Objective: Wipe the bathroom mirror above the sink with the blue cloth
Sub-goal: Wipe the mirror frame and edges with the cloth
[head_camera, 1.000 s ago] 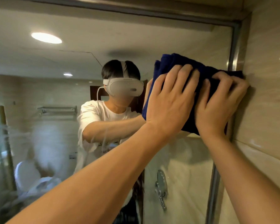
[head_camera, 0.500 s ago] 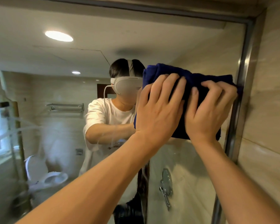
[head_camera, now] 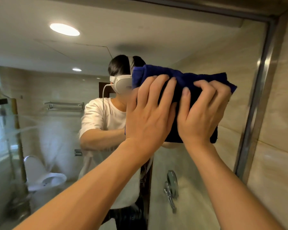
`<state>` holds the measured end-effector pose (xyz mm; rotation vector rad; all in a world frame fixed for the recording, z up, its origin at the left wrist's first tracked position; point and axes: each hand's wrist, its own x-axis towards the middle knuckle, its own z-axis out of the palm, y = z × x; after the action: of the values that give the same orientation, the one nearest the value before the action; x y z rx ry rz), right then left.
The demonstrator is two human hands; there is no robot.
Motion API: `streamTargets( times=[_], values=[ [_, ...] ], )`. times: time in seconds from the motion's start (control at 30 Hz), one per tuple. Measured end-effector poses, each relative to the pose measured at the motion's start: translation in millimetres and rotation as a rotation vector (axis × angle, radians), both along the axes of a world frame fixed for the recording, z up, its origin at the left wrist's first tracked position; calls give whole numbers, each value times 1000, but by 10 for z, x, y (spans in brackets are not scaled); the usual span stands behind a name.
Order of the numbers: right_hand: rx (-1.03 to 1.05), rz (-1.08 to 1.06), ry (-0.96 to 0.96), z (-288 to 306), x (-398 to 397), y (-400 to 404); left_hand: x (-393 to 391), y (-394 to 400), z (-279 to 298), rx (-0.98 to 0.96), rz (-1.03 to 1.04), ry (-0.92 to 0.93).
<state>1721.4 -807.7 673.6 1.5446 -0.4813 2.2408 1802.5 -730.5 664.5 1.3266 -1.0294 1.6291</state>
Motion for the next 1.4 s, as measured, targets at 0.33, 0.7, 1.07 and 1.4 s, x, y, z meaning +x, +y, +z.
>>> streamTargets(
  times=[0.33,0.7,1.07,1.4],
  values=[
    [-3,50,0,-89,544,574,535,577,-134,-3,26,18],
    [41,117,24,-187,1215,1246,1218,1261,-218,7,38,28],
    [98,212,24,-284,2067,2138,2099,2179,-246,77,14,28],
    [116,274,72,-307,2730,2856,2788,2862,-317,63,79,48]
  ],
)
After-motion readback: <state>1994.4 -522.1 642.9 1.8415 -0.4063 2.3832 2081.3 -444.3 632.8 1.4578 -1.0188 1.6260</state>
